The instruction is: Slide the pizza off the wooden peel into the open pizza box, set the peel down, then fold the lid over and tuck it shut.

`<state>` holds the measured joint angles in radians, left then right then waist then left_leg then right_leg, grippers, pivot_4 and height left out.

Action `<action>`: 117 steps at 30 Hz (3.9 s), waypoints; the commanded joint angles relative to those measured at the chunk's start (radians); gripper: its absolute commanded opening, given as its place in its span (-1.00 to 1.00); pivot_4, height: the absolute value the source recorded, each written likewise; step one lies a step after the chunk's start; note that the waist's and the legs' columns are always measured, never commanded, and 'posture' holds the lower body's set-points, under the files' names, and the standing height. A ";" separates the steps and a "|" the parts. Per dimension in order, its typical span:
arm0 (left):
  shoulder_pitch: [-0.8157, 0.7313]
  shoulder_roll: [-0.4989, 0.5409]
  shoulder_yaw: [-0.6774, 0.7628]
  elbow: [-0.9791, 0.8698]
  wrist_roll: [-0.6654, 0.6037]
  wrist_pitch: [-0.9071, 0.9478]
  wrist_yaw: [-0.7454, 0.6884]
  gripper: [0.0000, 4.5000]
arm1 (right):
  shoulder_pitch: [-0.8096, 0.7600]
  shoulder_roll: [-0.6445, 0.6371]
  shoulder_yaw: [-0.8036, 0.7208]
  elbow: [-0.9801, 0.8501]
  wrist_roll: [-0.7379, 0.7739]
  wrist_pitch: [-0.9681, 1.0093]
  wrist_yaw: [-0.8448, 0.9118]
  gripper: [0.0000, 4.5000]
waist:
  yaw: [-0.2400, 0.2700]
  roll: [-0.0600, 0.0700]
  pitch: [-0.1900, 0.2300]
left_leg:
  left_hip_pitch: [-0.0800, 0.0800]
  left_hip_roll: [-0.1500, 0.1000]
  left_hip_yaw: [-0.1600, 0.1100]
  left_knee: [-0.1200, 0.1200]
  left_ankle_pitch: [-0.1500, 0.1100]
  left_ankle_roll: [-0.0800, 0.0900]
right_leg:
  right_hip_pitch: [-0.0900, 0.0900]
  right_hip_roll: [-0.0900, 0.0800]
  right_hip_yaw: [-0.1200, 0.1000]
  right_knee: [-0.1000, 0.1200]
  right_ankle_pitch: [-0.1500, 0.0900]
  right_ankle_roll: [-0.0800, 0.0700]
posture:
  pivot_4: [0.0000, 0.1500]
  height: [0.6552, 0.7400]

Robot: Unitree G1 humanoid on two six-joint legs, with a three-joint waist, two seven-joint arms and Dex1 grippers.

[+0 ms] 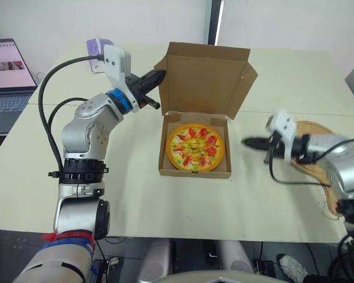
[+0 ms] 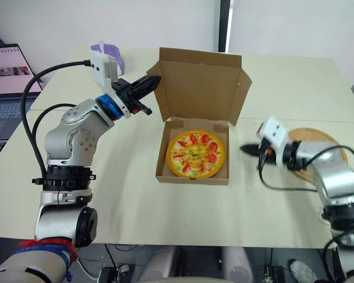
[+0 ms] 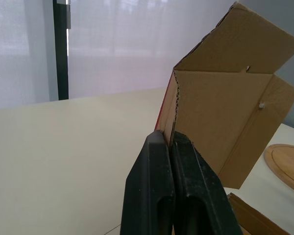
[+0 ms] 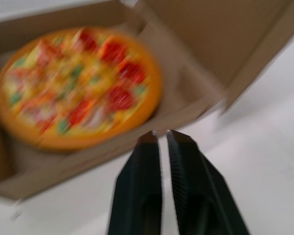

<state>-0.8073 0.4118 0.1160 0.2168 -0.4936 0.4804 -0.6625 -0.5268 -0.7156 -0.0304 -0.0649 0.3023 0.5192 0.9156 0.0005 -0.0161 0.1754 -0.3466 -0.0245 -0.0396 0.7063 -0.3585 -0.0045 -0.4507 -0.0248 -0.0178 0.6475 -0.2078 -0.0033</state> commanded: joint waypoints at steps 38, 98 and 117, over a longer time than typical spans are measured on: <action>-0.034 -0.028 0.017 -0.035 0.029 -0.027 0.018 -1.00 | -0.202 0.307 -0.097 0.057 0.009 -0.089 -0.389 -0.99 | -0.002 0.000 0.000 | -0.001 0.000 0.001 0.002 0.000 0.001 | -0.001 0.000 0.001 0.002 0.001 0.000 | 1.00 1.00; 0.390 -0.139 -0.005 -0.686 0.011 0.158 0.299 -1.00 | 0.014 0.717 0.051 -0.551 0.028 0.500 -0.812 -0.99 | -0.009 0.001 -0.002 | -0.001 0.000 0.004 0.004 0.000 0.001 | -0.004 0.001 0.006 0.010 0.000 0.000 | 1.00 1.00; 0.559 -0.131 -0.077 -0.800 0.091 0.073 0.319 -1.00 | 0.103 0.669 0.067 -0.609 0.060 0.514 -0.741 -0.99 | -0.018 0.001 -0.003 | 0.002 0.000 0.003 0.004 -0.001 0.002 | -0.002 0.002 0.006 0.010 0.000 0.000 | 1.00 1.00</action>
<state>-0.2447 0.2858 0.1160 -0.5197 -0.4040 0.5832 -0.3163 -0.4266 -0.0545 -0.0378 -0.6553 0.2976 1.0144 0.1163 -0.0177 -0.0154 0.1728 -0.3448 -0.0241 -0.0363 0.7104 -0.3594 -0.0025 -0.4522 -0.0228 -0.0121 0.6569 -0.2074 -0.0033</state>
